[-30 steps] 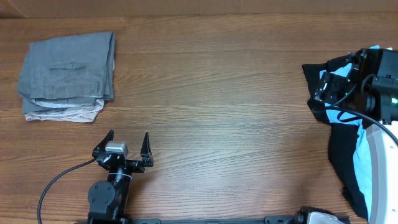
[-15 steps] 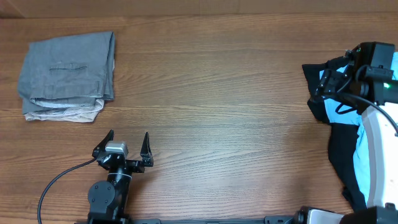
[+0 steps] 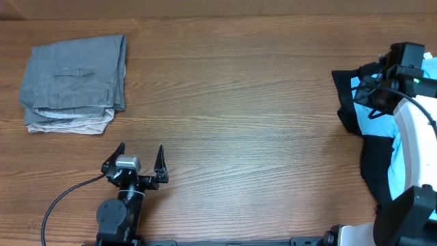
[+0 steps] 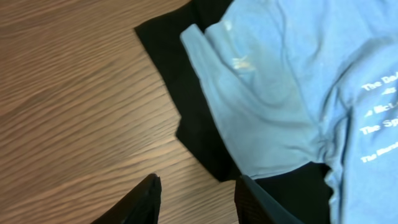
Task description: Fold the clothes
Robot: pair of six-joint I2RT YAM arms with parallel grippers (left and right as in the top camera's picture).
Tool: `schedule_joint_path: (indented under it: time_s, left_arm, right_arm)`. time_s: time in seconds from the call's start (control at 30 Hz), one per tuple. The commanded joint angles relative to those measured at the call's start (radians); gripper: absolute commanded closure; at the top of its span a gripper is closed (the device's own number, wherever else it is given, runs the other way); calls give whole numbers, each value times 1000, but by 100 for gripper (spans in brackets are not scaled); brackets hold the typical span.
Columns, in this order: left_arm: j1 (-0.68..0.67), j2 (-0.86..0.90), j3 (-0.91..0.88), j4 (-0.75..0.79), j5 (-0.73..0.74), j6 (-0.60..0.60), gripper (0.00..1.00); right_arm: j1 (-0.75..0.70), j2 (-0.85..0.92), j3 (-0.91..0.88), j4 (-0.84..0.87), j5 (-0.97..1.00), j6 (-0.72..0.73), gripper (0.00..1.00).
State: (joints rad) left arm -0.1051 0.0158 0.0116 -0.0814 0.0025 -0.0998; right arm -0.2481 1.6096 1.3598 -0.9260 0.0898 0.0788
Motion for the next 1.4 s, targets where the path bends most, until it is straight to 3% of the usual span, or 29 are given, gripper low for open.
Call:
schedule_joint_path:
  time_s: [0.0, 0.17, 1.37]
  left_arm:
    - [-6, -11, -6, 3, -10, 18, 0]
    - [-6, -11, -6, 3, -10, 18, 0]
    - [-7, -11, -6, 3, -10, 18, 0]
  right_arm:
    - [-35, 18, 33, 22, 14, 3, 57]
    - [-63, 42, 33, 48, 14, 3, 46]
    - [-68, 53, 33, 76, -40, 3, 45]
